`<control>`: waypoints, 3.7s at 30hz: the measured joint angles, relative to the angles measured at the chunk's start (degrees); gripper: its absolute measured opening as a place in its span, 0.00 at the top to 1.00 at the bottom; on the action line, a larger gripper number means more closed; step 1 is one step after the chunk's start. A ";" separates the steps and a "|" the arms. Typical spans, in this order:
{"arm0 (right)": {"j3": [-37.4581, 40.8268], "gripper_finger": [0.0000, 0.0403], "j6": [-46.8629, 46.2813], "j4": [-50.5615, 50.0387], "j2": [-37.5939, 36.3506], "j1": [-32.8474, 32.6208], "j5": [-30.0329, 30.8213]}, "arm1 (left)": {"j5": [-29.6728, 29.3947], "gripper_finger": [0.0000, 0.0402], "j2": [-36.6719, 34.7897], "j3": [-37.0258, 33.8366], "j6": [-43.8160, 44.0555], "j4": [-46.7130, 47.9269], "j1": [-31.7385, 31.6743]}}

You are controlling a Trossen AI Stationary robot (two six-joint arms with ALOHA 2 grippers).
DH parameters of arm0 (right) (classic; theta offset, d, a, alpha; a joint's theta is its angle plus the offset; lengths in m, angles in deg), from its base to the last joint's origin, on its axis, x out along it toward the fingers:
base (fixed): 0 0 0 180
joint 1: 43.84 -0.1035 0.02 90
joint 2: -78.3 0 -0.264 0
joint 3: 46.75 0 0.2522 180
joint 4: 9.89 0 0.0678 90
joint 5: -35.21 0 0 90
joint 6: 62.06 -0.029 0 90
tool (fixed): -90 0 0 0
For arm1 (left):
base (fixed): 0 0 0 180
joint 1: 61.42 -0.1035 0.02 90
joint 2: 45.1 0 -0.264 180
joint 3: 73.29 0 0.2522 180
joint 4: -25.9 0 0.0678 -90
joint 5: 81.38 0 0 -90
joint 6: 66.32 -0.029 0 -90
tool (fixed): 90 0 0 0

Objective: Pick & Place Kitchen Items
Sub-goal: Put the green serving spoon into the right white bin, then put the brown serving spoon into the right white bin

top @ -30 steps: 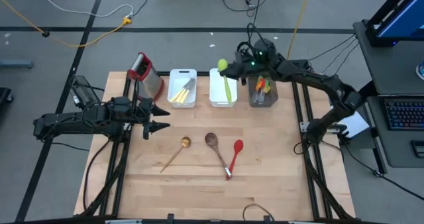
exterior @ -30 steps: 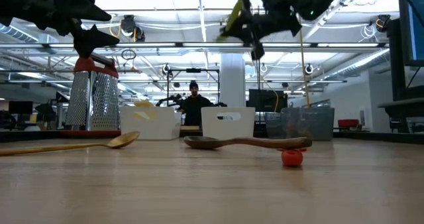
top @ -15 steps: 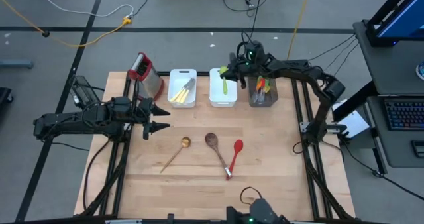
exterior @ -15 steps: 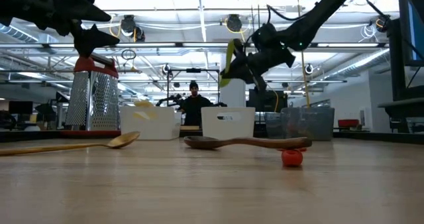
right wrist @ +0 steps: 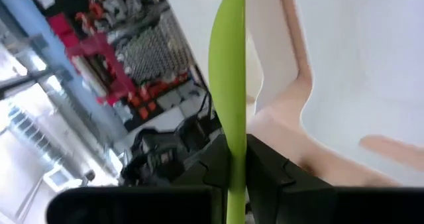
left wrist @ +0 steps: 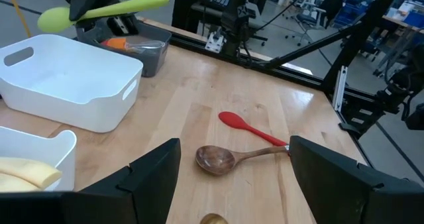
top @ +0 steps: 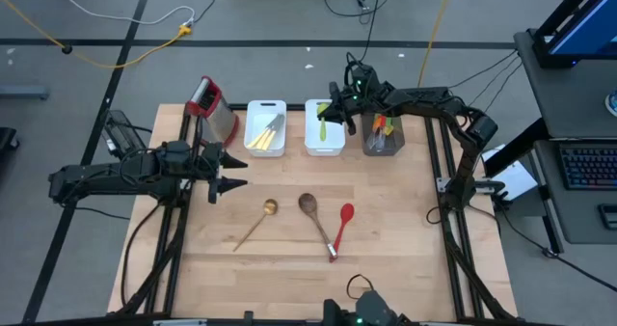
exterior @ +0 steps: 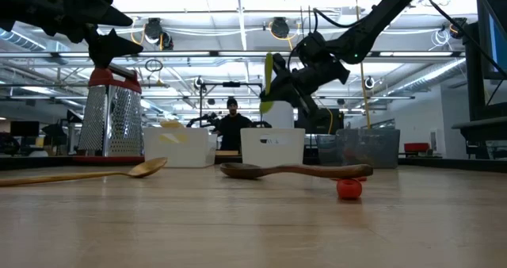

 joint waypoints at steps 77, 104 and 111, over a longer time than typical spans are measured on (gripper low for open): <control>0.07 0.77 30.43 7.96 -3.03 -5.39 1.90 | 0.02 0.29 0.00 0.02 -0.18 -0.04 0.00; 0.07 0.82 46.70 -24.57 -10.18 -32.40 2.33 | -1.99 0.29 0.00 0.02 -0.29 -0.03 0.00; 0.07 0.84 52.36 -24.54 -10.18 -32.46 2.21 | -2.00 0.29 0.00 0.02 0.21 -0.04 0.00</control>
